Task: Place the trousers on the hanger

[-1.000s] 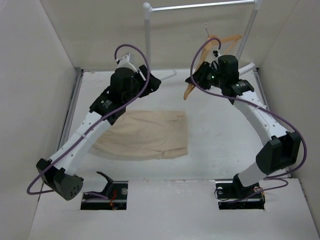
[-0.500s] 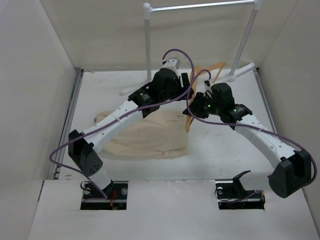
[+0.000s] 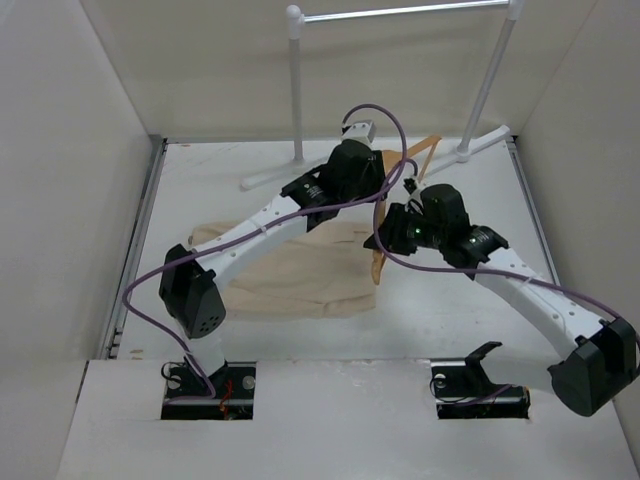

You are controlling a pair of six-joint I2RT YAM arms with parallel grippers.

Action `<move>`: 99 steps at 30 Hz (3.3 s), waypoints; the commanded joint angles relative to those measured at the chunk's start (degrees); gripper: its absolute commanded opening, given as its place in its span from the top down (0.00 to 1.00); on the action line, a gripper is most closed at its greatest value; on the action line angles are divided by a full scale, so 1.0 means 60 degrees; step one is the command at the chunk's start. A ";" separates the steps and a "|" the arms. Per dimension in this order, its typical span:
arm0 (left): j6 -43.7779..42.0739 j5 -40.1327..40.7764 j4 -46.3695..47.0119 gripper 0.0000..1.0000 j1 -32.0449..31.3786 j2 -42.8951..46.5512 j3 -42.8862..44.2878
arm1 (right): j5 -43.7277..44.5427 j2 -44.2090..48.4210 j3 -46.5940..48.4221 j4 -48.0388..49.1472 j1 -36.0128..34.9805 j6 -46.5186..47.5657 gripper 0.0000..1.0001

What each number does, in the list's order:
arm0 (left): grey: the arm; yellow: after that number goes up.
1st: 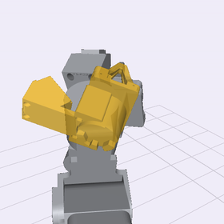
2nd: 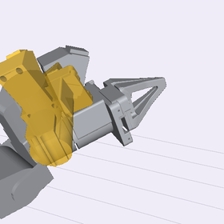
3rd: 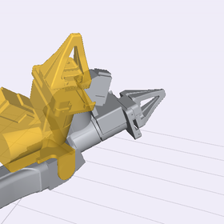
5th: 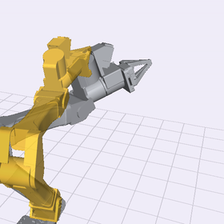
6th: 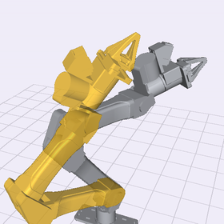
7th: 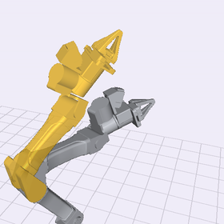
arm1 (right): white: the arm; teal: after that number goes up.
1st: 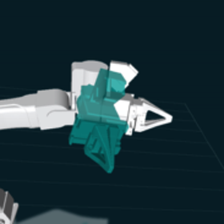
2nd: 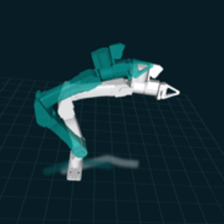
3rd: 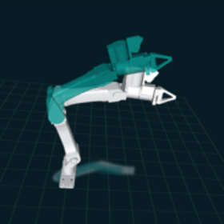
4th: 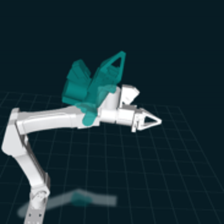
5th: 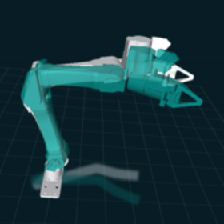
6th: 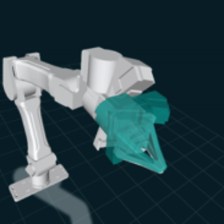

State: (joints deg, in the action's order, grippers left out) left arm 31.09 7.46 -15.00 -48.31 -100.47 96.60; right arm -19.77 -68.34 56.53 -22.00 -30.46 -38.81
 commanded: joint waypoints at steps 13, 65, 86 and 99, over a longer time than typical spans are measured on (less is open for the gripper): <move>0.1686 0.1741 0.1928 1.00 -0.0903 0.1025 -0.1990 | 0.0335 0.2876 -0.1277 -0.1151 0.0176 -0.0460 0.44; 0.5438 0.4117 0.5285 0.99 -0.2561 0.1787 -0.8555 | 0.1186 -0.2998 -0.2552 0.4722 0.0835 -0.1911 0.88; 0.3595 0.4498 0.2370 0.99 -0.0393 0.5640 -1.0738 | 0.1068 -0.1384 -0.3313 0.3959 0.2271 -0.1852 0.90; 0.0766 0.4806 0.2632 0.99 -0.0363 0.5202 -0.9348 | 0.1083 -0.2160 -0.3285 0.4179 0.2579 -0.1677 0.88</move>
State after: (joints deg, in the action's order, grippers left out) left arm 41.50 34.13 0.80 -50.89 -68.64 36.93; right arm -13.91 -80.95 36.56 0.45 -15.27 -49.47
